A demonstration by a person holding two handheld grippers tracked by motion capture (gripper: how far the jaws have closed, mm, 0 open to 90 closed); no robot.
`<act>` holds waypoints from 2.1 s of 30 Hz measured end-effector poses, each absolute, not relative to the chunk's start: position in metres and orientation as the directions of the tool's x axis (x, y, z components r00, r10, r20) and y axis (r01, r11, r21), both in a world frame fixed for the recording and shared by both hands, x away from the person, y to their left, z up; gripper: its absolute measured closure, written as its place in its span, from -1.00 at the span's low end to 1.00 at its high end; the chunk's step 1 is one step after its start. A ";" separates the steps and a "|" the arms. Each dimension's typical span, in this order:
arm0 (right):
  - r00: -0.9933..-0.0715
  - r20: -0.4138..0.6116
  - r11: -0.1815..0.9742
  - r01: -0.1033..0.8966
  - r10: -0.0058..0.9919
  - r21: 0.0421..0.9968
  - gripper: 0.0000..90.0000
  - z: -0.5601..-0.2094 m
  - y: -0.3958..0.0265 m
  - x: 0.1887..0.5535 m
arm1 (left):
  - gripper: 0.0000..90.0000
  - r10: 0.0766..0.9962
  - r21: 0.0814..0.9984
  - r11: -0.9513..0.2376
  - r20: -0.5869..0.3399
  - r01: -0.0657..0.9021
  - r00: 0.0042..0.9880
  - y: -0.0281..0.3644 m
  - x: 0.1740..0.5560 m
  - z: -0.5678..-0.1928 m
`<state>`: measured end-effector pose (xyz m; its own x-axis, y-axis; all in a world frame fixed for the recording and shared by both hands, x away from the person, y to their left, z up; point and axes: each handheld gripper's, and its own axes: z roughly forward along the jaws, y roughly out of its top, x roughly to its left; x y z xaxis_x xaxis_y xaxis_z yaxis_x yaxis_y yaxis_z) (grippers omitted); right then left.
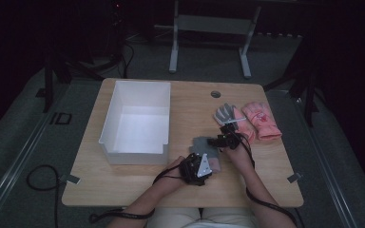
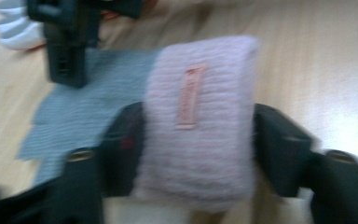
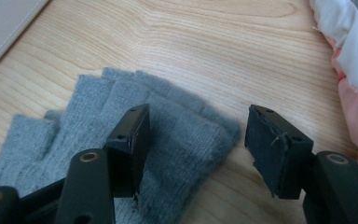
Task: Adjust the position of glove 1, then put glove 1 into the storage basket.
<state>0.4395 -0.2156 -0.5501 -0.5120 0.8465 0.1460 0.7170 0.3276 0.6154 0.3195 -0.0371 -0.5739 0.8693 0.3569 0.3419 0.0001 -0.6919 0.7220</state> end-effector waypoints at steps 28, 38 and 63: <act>-0.603 0.326 0.309 0.713 0.728 0.629 0.60 -0.533 -0.210 0.433 | 0.52 0.354 0.727 -0.678 0.194 0.108 0.915 -0.026 0.337 -0.552; -0.598 0.301 0.281 0.687 0.743 0.670 0.61 -0.500 -0.221 0.423 | 0.54 0.306 0.709 -0.703 0.230 0.056 0.924 -0.034 0.336 -0.511; -0.642 0.276 0.254 0.607 0.716 0.753 0.61 -0.420 -0.206 0.416 | 0.54 0.234 0.669 -0.743 0.308 -0.035 0.922 -0.007 0.339 -0.421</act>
